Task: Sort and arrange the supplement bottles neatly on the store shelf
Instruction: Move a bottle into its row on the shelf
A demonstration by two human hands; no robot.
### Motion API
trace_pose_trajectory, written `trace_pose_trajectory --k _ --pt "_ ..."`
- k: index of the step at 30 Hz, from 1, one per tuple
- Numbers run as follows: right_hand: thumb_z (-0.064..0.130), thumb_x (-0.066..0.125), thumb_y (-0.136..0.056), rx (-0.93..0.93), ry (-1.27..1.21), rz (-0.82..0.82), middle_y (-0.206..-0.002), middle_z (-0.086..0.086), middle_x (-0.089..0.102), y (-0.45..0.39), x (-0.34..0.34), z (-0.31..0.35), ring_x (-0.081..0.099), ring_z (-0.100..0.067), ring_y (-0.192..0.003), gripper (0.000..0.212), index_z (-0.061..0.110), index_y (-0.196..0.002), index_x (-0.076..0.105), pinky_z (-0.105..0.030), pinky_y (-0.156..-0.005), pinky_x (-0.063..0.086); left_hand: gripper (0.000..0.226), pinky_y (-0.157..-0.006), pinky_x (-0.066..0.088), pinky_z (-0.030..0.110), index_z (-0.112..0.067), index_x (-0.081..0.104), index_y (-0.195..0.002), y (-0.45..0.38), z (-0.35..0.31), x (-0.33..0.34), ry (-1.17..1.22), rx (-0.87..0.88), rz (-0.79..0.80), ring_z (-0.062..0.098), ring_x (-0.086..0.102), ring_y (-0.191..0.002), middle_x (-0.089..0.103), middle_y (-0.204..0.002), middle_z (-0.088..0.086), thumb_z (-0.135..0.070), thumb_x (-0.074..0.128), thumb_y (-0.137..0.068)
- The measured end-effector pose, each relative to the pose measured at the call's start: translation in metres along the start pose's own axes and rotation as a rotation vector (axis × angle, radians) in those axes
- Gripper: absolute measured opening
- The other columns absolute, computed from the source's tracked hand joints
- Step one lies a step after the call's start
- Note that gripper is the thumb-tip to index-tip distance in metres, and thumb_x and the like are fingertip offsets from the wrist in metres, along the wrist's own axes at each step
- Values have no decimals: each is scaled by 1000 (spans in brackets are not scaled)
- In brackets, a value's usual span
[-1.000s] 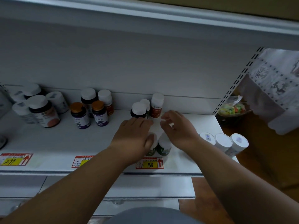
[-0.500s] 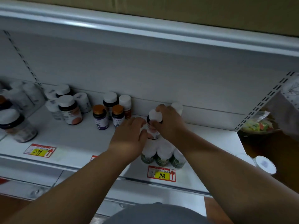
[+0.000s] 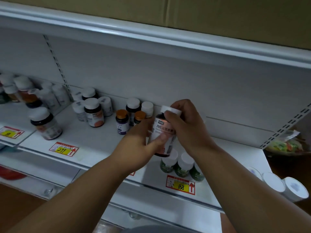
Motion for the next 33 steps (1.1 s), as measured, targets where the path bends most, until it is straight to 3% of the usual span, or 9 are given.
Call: trace_pose_trajectory --k 2,5,12,15,20,22,25,29,33 --pt "37 62 -82 -3 -1 58 -85 6 63 4 12 7 63 -10 -77 17 27 -92 53 -29 -61 51 51 -75 49 15 -34 53 -120 12 -6 -6 37 6 -4 -3 61 -96 66 -107 -16 -65 49 -81" --pt "37 63 -82 13 -25 156 -86 6 64 10 33 10 64 -13 -79 13 32 -89 53 -36 -66 56 48 -77 53 25 -42 50 -115 34 0 -21 8 -60 -92 -3 61 -95 65 -107 -16 -70 48 -76" --pt "36 67 -81 -30 -98 316 -93 9 65 29 96 28 65 -9 -83 15 31 -90 57 -37 -74 57 68 -86 52 38 -33 49 -126 88 39 -60 -20 -217 -208 -2 59 -101 62 -113 -18 -76 48 -74" --pt "47 66 -71 -59 -86 324 -93 10 65 30 132 37 65 -10 -85 26 32 -90 56 -38 -76 57 76 -88 51 37 -34 47 -128 99 60 -86 -35 -238 -225 -3 57 -104 60 -115 -21 -83 43 -71" --pt "31 68 -83 -114 14 300 -94 8 61 16 196 43 59 0 -76 18 35 -92 53 -16 -62 47 92 -90 50 38 -30 41 -137 101 119 -140 -107 -248 -199 1 55 -107 56 -120 -19 -91 32 -69" --pt "31 67 -82 -106 93 277 -93 14 59 9 225 45 57 2 -78 21 37 -94 52 -16 -62 45 93 -90 48 33 -31 36 -141 99 145 -171 -219 -244 -153 1 52 -108 53 -121 -20 -90 28 -70" --pt "29 69 -79 -91 224 218 -91 15 58 -2 268 44 56 -3 -81 27 34 -99 50 -17 -63 45 80 -85 45 27 -29 40 -138 95 177 -227 -351 -203 -136 3 51 -106 53 -118 -16 -80 28 -78" --pt "33 70 -79 -88 387 208 -96 6 57 -12 317 39 56 -13 -85 35 30 -106 48 -26 -67 43 46 -87 40 29 -21 53 -127 75 195 -285 -556 -37 -191 15 51 -106 58 -118 -3 -49 41 -92" --pt "34 70 -81 -35 497 215 -104 5 56 -23 345 33 52 -12 -88 42 26 -116 49 -24 -70 37 46 -94 42 40 -12 55 -127 49 204 -299 -770 144 -169 30 50 -116 54 -132 8 -29 45 -86"
Point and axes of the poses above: each hand's wrist, its own y-axis away from the middle knuckle, its own x-axis out of the palm, z = x × y, the point moved 8 cm from there along -y, towards the middle knuckle
